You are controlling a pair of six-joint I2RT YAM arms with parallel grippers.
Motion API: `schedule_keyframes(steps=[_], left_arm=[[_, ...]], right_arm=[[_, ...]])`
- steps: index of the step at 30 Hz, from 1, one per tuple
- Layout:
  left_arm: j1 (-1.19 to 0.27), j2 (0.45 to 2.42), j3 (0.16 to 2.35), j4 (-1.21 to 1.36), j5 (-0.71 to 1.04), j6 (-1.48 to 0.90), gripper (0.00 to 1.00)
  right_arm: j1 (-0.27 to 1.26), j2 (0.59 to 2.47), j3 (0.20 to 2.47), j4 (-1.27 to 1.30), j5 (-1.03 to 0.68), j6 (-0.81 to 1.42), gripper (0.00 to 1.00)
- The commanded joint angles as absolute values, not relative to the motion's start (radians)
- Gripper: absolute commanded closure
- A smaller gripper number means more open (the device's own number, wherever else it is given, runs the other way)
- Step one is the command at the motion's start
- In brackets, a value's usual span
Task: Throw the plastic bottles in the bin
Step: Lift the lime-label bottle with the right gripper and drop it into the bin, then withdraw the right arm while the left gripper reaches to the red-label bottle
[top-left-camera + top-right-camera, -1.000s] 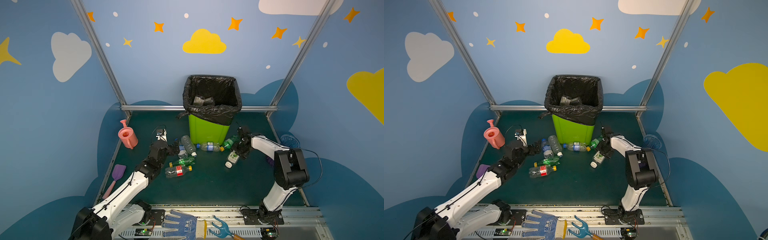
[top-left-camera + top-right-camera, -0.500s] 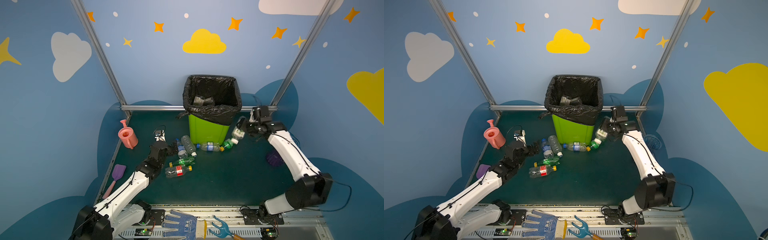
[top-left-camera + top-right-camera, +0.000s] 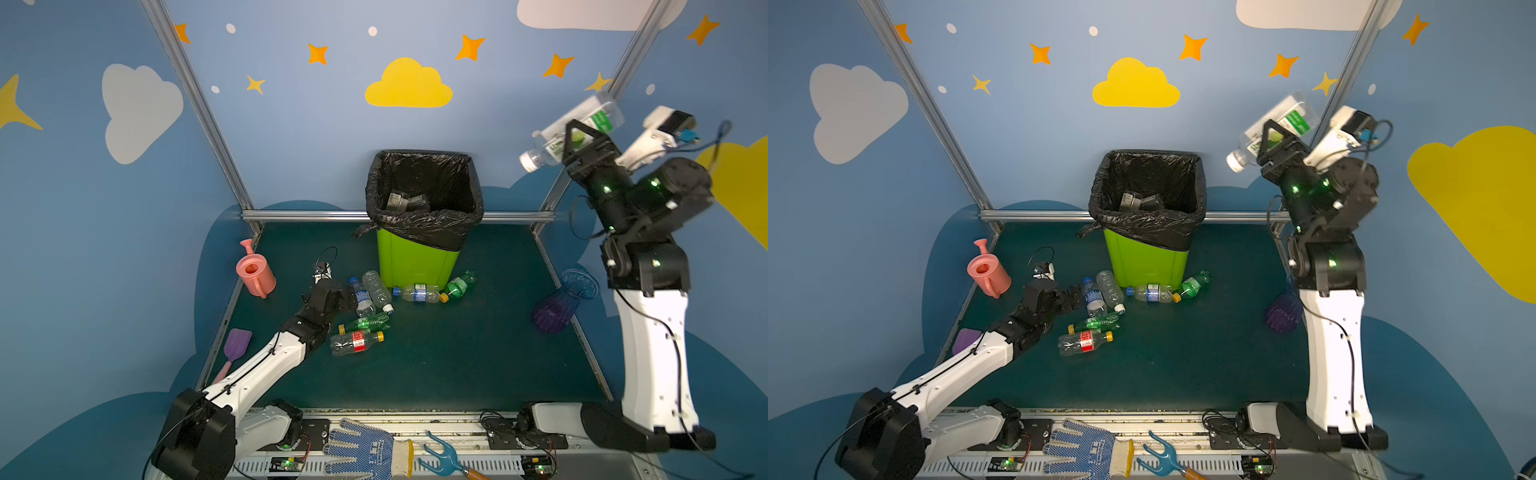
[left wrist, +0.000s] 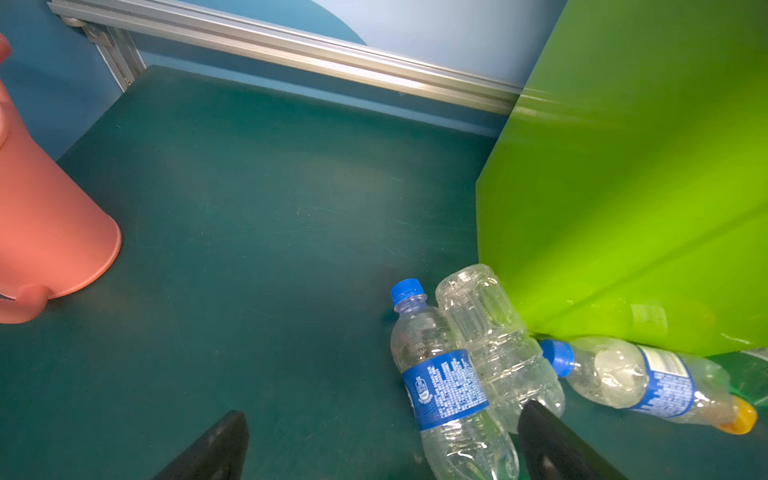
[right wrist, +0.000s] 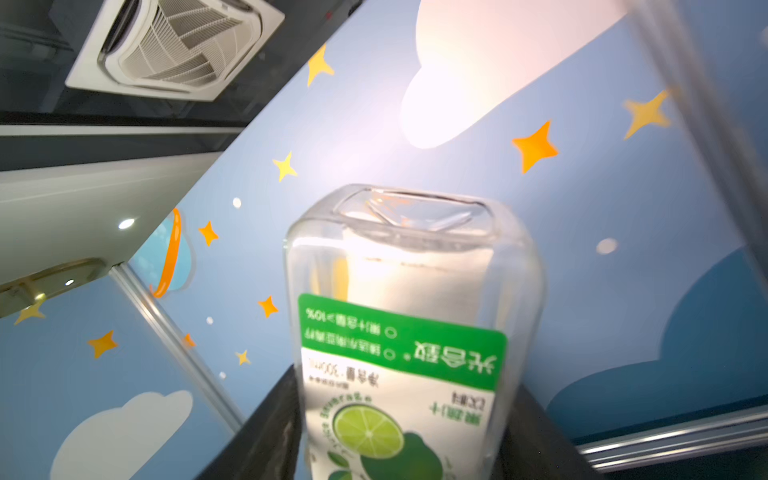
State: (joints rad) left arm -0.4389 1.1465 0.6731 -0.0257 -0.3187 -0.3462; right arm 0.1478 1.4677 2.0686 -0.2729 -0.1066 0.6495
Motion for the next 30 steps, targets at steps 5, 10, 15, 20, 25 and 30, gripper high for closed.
schedule_keyframes(steps=[5, 10, 15, 20, 25, 30], left_arm=[[-0.436, 1.109, 0.728, -0.145, -0.335, -0.443, 0.0], [-0.436, 1.026, 0.735, -0.248, -0.385, -0.61, 0.0], [-0.437, 0.938, 0.731, -0.398, -0.393, -0.862, 0.0], [-0.438, 0.852, 0.706, -0.51, -0.378, -1.066, 0.0], [-0.441, 0.79, 0.672, -0.598, -0.286, -1.243, 0.0], [-0.472, 0.804, 0.646, -0.676, -0.21, -1.385, 0.0]], right_arm=[[0.261, 1.982, 2.723, -0.767, -0.358, 0.546, 0.17], [0.281, 1.695, 2.367, -0.456, -0.248, 0.532, 0.05], [0.261, 1.423, 1.996, -0.285, -0.171, 0.534, 0.02], [0.174, 1.266, 1.733, -0.237, -0.191, 0.557, 0.02], [0.059, 1.128, 1.419, -0.203, -0.212, 0.635, 0.02], [-0.023, 1.042, 1.144, -0.221, -0.226, 0.686, 0.02]])
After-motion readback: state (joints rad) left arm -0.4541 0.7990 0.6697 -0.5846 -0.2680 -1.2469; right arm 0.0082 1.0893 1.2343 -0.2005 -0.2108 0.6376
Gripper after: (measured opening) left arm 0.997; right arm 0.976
